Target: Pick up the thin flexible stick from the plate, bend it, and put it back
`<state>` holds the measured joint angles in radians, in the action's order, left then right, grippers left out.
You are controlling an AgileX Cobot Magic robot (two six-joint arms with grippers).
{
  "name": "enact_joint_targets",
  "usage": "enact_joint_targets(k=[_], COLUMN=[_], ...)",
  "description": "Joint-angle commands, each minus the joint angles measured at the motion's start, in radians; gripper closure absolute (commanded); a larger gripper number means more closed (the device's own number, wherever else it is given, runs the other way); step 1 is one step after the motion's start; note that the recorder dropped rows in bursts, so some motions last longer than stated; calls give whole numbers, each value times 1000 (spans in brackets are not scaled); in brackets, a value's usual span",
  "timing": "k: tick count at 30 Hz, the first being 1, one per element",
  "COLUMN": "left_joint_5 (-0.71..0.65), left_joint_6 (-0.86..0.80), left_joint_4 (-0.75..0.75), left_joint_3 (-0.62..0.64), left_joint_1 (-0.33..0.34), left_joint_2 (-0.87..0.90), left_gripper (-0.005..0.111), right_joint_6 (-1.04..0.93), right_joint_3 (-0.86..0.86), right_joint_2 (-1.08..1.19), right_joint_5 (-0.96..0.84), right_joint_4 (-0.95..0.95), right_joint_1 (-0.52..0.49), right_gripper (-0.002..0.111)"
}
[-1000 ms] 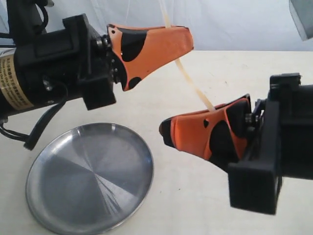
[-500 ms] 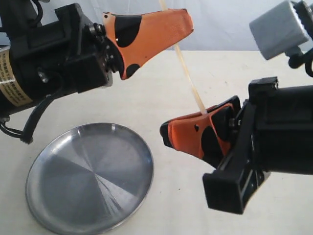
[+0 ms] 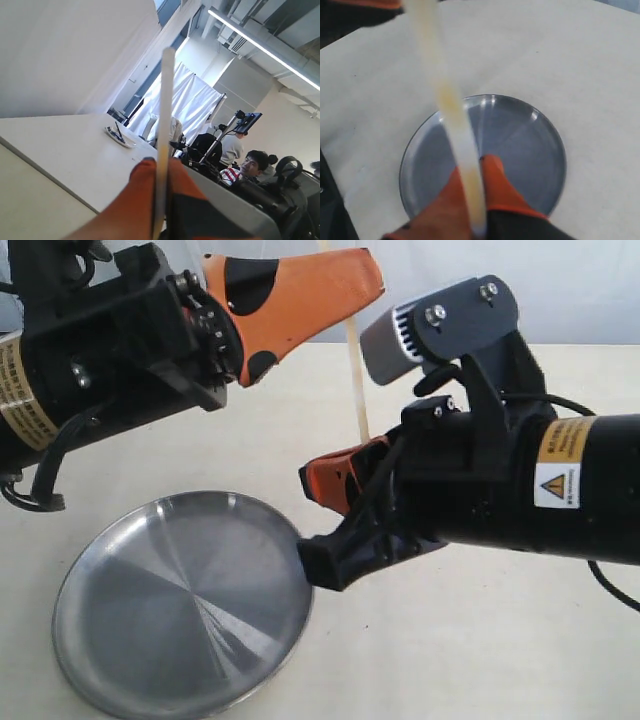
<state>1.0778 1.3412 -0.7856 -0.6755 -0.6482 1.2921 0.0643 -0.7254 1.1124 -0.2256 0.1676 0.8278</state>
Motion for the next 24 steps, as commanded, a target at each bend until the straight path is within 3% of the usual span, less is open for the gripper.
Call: enact_joint_targets(k=[1,5,15,24], left_joint_5=[109,68,-205,-403], left_joint_6=[33,3,-91,-209], left_joint_4=[36,23,-39,-40], left_joint_3=[-1,-1,-1,-1], left_joint_1=[-2,-2,0,0], left_joint_2=[-9,-9,-22,-182], left_gripper=[106,106,106,106], right_joint_6=[16,17,18,25], right_joint_3=[8,8,8,8], right_joint_2=[44,41,-28,-28], right_joint_5=[18,-15,-221,-243], right_joint_4=[-14,5,37,34], right_joint_1=[-2,-2,0,0], right_gripper=[108,108,108,108])
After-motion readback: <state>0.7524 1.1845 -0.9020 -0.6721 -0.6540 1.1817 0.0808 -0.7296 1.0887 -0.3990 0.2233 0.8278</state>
